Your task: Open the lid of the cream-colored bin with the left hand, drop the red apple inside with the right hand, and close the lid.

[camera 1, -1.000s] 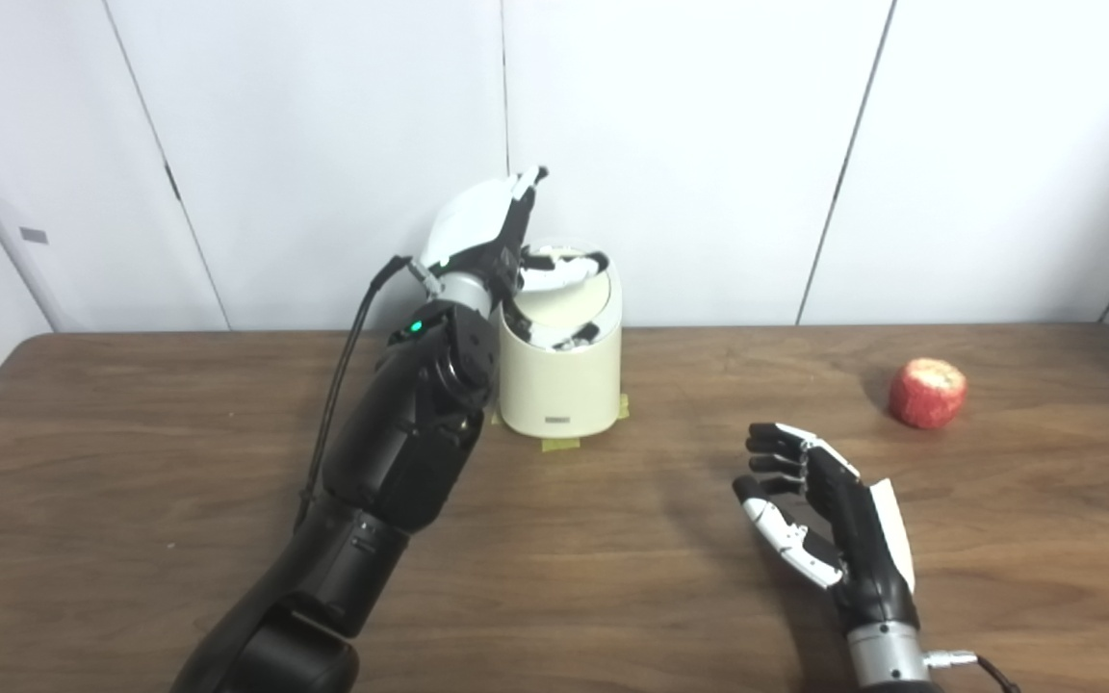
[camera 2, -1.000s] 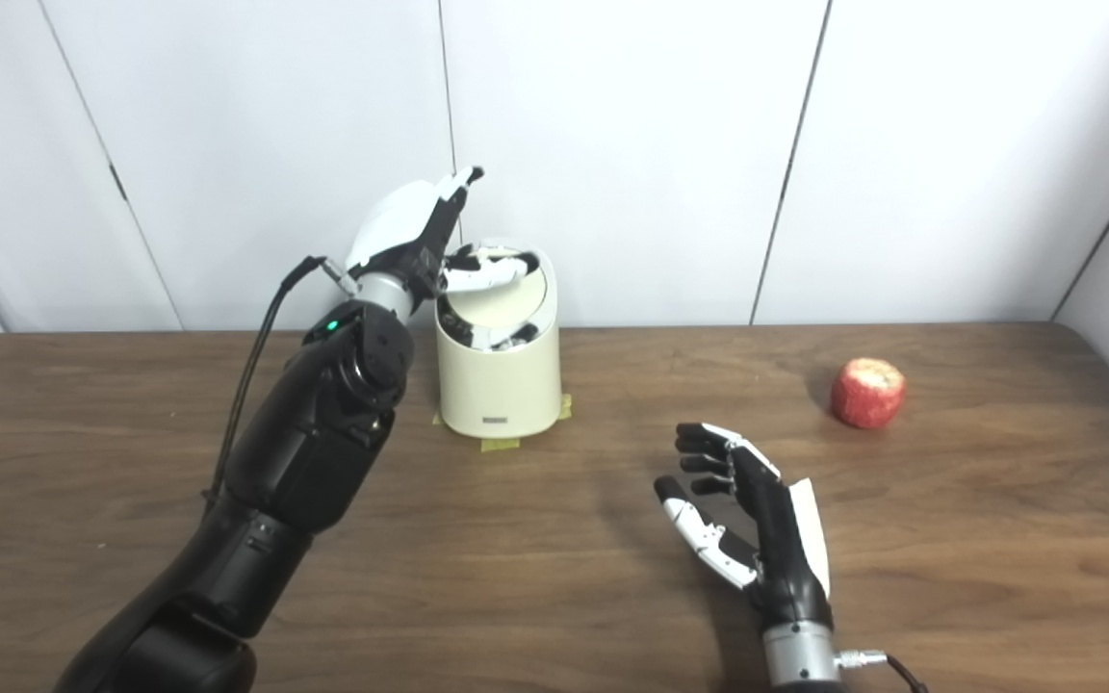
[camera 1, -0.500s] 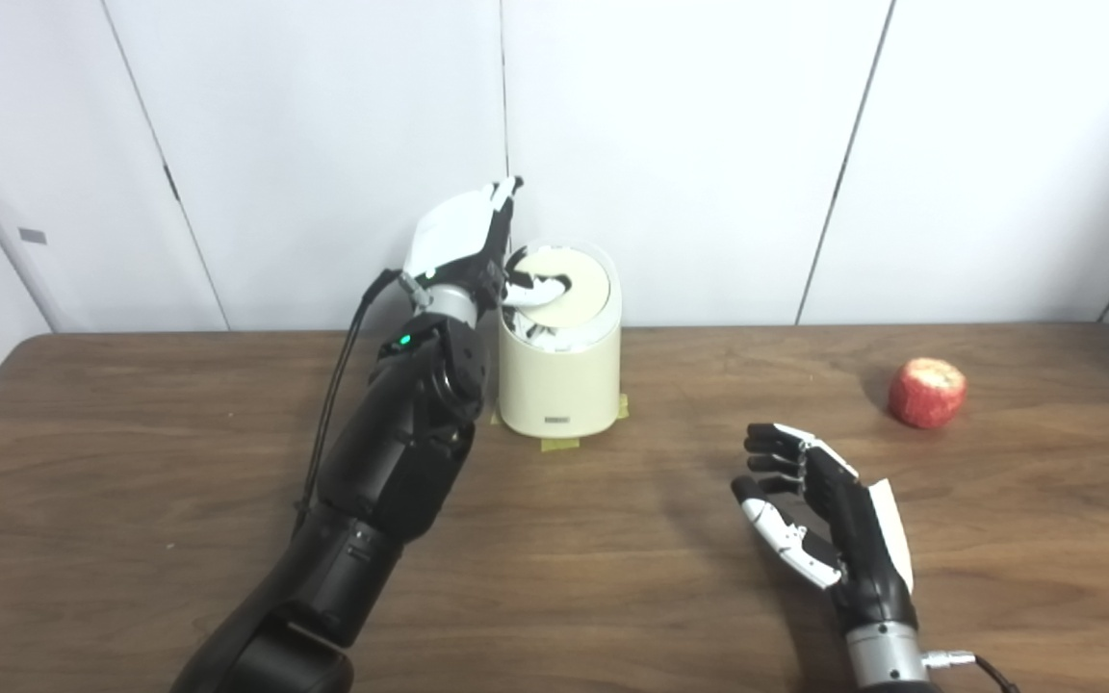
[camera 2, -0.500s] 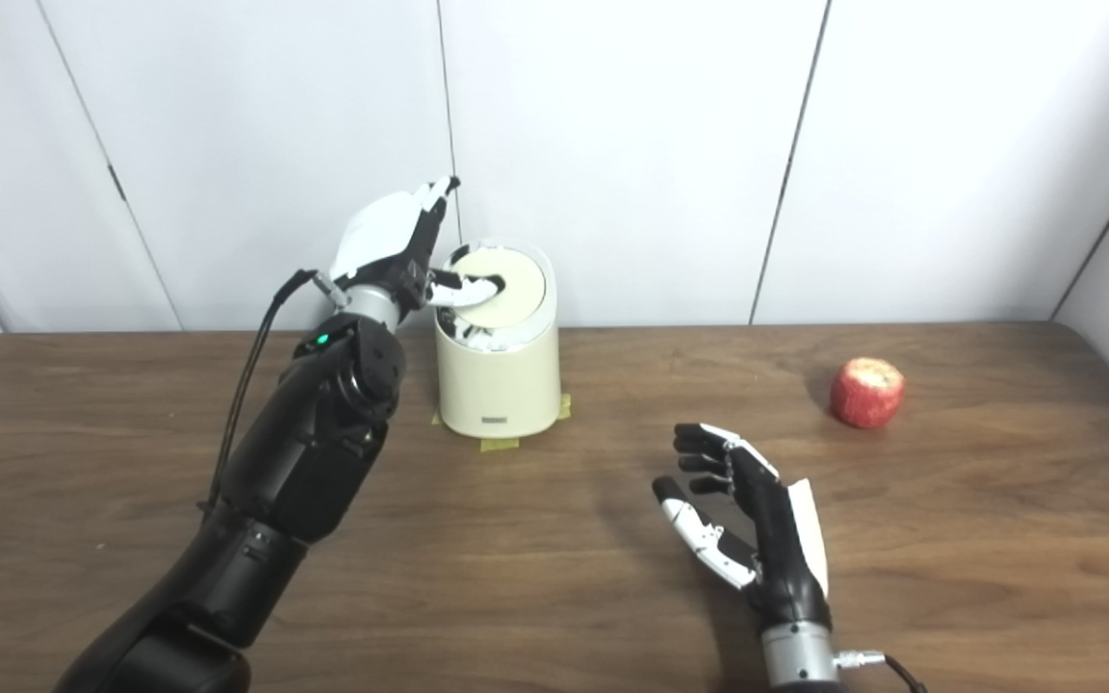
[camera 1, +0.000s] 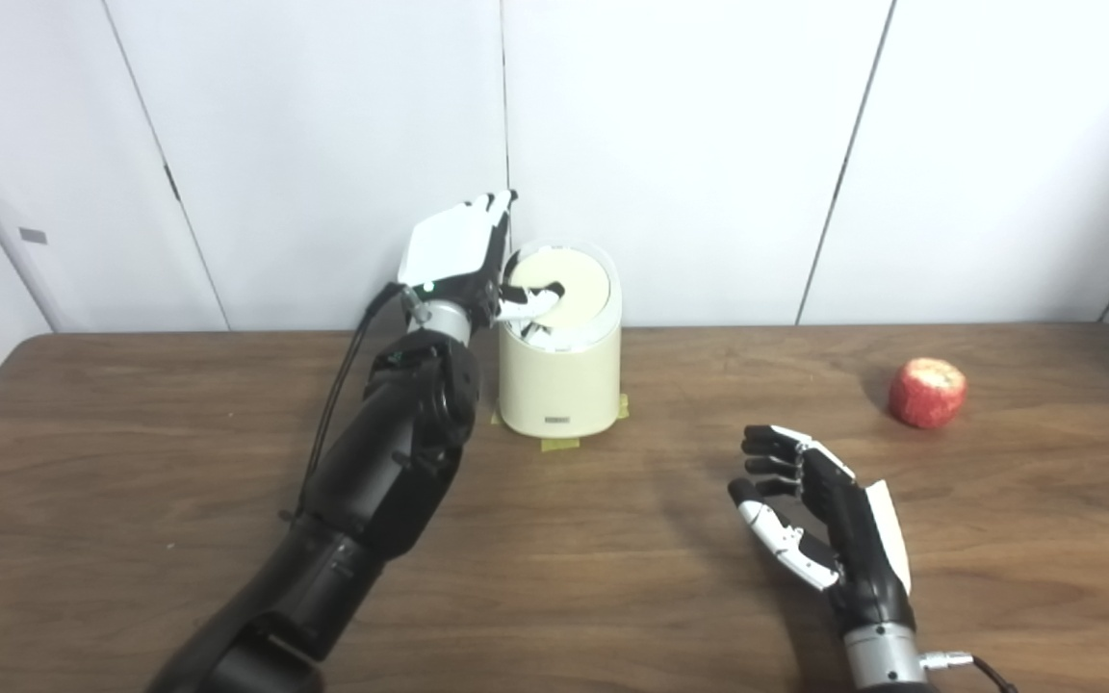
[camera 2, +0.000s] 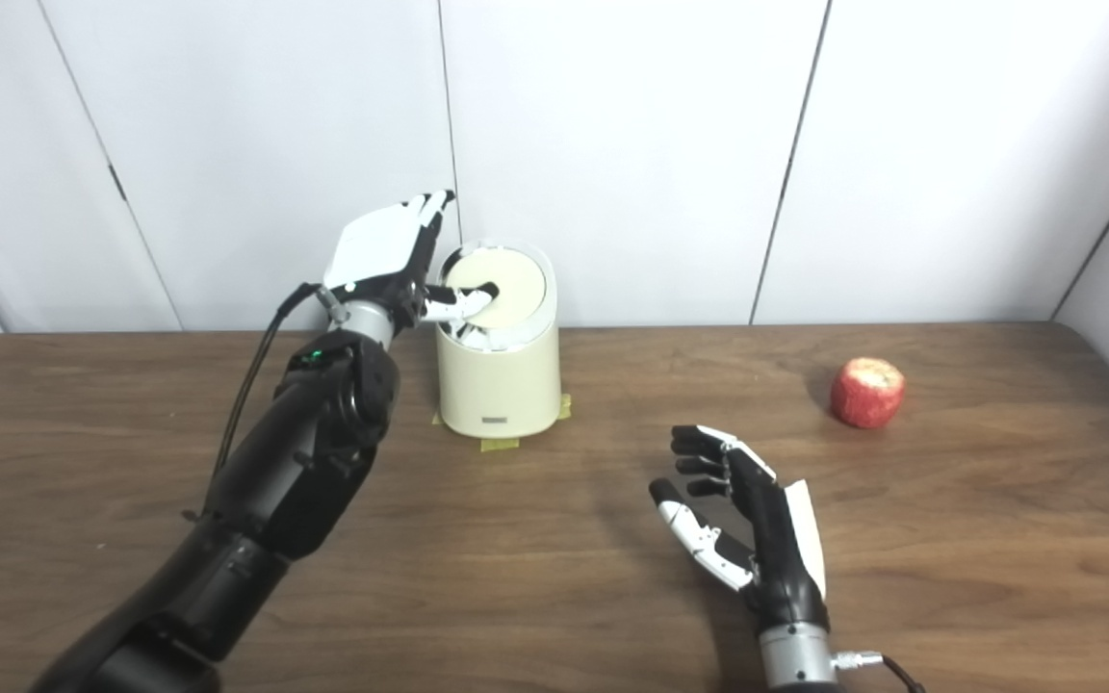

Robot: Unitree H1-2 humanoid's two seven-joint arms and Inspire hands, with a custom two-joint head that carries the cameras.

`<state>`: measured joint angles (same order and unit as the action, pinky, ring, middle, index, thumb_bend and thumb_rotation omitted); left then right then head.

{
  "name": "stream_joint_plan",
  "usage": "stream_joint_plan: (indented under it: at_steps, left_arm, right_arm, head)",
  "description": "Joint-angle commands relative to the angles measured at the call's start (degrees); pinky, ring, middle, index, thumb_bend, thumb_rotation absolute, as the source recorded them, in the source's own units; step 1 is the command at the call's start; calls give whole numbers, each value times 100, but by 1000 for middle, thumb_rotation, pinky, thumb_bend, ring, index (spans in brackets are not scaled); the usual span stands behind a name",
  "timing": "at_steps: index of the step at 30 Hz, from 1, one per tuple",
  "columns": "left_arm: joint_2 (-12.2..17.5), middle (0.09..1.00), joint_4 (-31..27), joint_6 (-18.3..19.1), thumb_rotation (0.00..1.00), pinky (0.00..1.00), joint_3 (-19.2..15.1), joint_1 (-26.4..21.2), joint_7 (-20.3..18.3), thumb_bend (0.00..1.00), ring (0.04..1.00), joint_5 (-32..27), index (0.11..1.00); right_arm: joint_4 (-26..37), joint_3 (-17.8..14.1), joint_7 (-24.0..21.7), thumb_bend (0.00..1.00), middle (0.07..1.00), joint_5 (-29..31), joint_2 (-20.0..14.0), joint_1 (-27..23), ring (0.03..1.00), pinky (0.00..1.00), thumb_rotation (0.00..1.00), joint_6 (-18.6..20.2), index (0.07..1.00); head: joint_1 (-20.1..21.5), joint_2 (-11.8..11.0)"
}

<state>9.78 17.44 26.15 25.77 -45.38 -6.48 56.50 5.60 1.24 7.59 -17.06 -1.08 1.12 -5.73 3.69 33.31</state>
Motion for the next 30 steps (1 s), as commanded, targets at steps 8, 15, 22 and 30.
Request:
stream_joint_plan:
  at_steps: [8,15,22,30]
  left_arm:
    - [219,1000,-130,-227,216,1000,564,-268,120,878,1000,842,1000]
    - [205,1000,-131,-307,176,1000,503,-176,252,888,1000,968,1000]
    - [46,1000,-54,-103,318,1000,242,-130,444,769,1000,909,1000]
    - [-492,1000,-877,74,996,1000,-518,145,104,574,1000,640,1000]
  right_arm:
    - [101,43,51,260,712,-36,65,-69,687,615,405,-20,704]
    - [56,47,39,256,714,-45,19,-102,685,612,418,-30,706]
    - [34,44,46,254,715,-24,19,-97,687,612,405,-42,707]
    - [92,48,14,239,711,1,1,-78,685,610,391,-36,702]
  head:
    - [15,-10]
    - [10,-27]
    - [-23,-22]
    - [-18,-8]
